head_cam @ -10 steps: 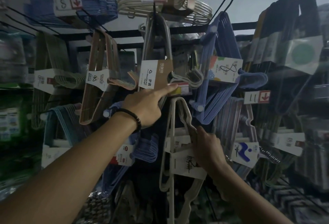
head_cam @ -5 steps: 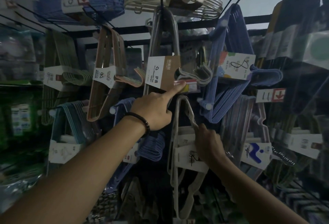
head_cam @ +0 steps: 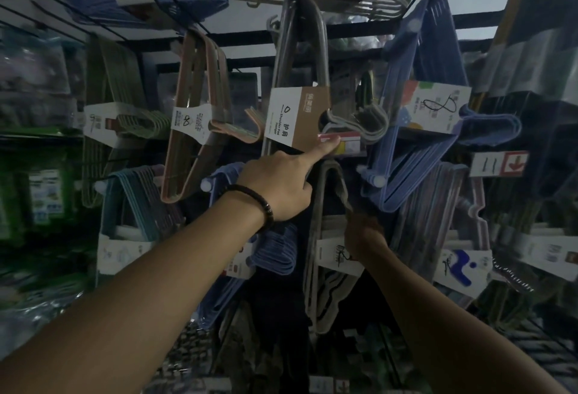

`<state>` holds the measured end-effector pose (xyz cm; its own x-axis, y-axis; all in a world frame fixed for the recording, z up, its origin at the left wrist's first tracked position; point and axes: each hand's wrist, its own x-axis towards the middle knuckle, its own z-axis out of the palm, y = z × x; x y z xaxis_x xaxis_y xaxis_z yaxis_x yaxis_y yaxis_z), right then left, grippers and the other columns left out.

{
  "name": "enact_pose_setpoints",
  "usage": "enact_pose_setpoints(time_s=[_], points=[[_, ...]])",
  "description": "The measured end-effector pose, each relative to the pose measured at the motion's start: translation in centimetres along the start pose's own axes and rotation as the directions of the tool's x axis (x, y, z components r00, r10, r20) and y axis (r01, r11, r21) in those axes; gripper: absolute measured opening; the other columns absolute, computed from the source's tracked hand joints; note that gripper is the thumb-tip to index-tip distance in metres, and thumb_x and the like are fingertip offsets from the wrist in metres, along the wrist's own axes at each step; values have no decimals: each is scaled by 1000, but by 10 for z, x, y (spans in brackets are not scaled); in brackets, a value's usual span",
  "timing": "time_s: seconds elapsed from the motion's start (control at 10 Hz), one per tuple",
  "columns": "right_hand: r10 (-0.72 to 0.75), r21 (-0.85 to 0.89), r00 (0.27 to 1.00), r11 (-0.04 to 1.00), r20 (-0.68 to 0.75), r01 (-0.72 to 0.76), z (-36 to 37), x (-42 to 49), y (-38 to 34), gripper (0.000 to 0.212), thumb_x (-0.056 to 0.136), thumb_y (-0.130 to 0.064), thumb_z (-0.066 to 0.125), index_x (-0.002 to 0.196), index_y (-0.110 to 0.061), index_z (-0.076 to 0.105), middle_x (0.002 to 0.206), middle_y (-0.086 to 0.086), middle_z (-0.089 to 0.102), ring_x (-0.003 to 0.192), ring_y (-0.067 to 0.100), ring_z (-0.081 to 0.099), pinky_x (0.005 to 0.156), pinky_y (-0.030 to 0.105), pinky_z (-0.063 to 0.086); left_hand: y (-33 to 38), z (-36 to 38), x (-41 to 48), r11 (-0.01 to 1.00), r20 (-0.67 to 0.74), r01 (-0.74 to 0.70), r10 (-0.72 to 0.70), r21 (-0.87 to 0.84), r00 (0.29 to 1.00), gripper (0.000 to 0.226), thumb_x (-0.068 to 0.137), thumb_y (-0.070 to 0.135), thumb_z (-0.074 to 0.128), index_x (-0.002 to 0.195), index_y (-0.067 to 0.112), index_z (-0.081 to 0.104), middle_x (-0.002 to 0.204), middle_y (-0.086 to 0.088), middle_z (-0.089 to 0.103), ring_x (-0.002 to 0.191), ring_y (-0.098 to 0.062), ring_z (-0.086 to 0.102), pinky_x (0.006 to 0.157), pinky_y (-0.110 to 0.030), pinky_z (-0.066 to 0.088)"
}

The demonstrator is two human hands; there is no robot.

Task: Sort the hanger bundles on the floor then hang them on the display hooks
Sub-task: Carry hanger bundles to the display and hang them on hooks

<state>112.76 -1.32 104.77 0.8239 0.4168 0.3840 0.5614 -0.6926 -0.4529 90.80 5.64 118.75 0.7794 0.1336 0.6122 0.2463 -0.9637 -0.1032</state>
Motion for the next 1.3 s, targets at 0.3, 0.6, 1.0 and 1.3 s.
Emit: enact_pose_setpoints(time_s=[0.3, 0.6, 1.0, 1.3], points=[[171, 192, 978, 970, -117, -147, 27, -41, -6, 66, 91, -47, 46, 146, -16, 28, 141, 22, 52, 122, 44, 58, 96, 60, 53, -26, 26, -41, 994, -19, 9, -11, -111, 1000, 84, 104, 32, 49, 156, 58, -11, 74, 6, 54, 54, -17, 51, 44, -30, 39], [-386, 187, 918, 899, -84, 395, 73, -202, -78, 19, 100, -23, 57, 81, -22, 54, 68, -3, 56, 54, 20, 54, 47, 40, 38, -130, 53, -266, 944, 267, 323, -294, -70, 918, 26, 101, 52, 50, 124, 45, 61, 104, 20, 67, 82, -2, 55, 66, -19, 48], [-543, 485, -119, 605, 832, 632, 314, -484, -205, 30, 107, -42, 51, 119, -18, 63, 103, 7, 71, 90, 24, 67, 75, 36, 51, -97, 72, -753, 147, 655, 953, -752, 266, -67, 40, 100, 57, 43, 135, 44, 56, 136, 11, 62, 122, -15, 60, 102, -34, 51], [-88, 733, -734, 202, 674, 649, 413, -737, -230, 45, 107, -48, 44, 134, -14, 57, 131, 11, 58, 107, 25, 62, 91, 36, 55, 130, 41, -946, -727, 369, 603, -489, 328, -790, 25, 92, 46, 59, 112, 36, 70, 106, 1, 78, 101, -23, 74, 86, -30, 56]])
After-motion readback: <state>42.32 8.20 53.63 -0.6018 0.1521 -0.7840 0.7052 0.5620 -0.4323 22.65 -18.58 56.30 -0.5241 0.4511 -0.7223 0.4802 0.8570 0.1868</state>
